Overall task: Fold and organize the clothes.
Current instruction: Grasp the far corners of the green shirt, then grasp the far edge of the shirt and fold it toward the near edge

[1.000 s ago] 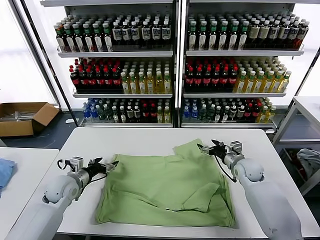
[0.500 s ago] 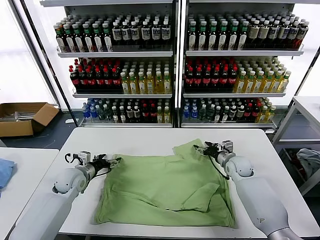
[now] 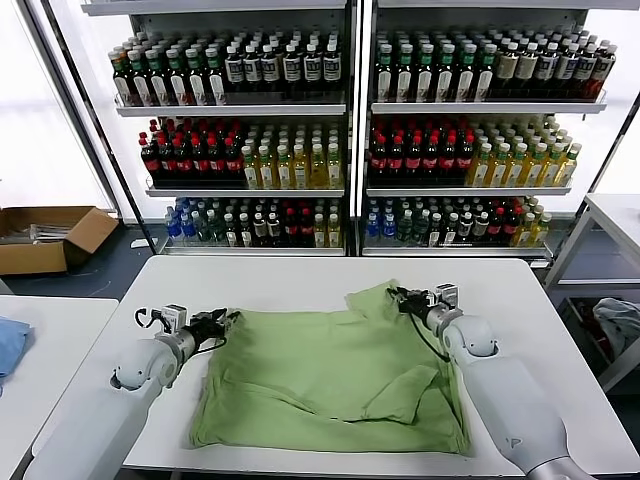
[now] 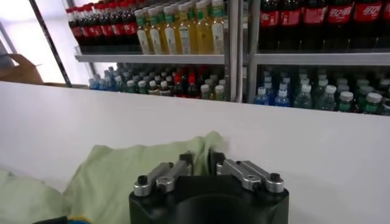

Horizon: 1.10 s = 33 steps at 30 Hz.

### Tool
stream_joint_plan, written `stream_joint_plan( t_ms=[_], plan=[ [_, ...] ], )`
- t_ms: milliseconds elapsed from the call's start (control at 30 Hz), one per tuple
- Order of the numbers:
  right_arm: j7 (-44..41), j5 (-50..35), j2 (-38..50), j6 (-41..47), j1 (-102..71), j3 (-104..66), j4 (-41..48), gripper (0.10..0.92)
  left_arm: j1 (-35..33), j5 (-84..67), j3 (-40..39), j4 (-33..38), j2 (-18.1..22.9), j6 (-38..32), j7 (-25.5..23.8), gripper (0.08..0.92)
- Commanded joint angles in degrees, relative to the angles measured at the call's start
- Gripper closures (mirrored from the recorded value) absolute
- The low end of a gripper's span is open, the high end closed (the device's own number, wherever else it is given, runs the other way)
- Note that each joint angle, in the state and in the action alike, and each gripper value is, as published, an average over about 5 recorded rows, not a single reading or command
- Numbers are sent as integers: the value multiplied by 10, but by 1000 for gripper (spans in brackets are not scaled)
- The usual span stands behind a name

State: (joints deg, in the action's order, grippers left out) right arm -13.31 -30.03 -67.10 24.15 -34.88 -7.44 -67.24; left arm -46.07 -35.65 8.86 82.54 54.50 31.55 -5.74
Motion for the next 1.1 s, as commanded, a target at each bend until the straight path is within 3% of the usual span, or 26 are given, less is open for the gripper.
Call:
stream_joint_plan(
  t_ms=[33, 267, 633, 900, 1100],
  plan=[
    [13, -18, -1, 1, -9, -4, -73, 896, 1, 7, -9, -8, 4, -4, -4, 747],
    [23, -43, 8, -1, -31, -24, -120, 919, 3, 4, -3, 5, -5, -22, 2, 907],
    [43, -106, 61, 7, -128, -103, -292, 919, -71, -3, 61, 129, -26, -52, 34, 912],
    [55, -132, 98, 7, -309, -202, -467, 919, -156, 18, 126, 221, -42, -72, 36, 912],
    [53, -121, 91, -2, -433, -280, -535, 919, -228, 18, 164, 266, -56, -79, 38, 912]
  ],
)
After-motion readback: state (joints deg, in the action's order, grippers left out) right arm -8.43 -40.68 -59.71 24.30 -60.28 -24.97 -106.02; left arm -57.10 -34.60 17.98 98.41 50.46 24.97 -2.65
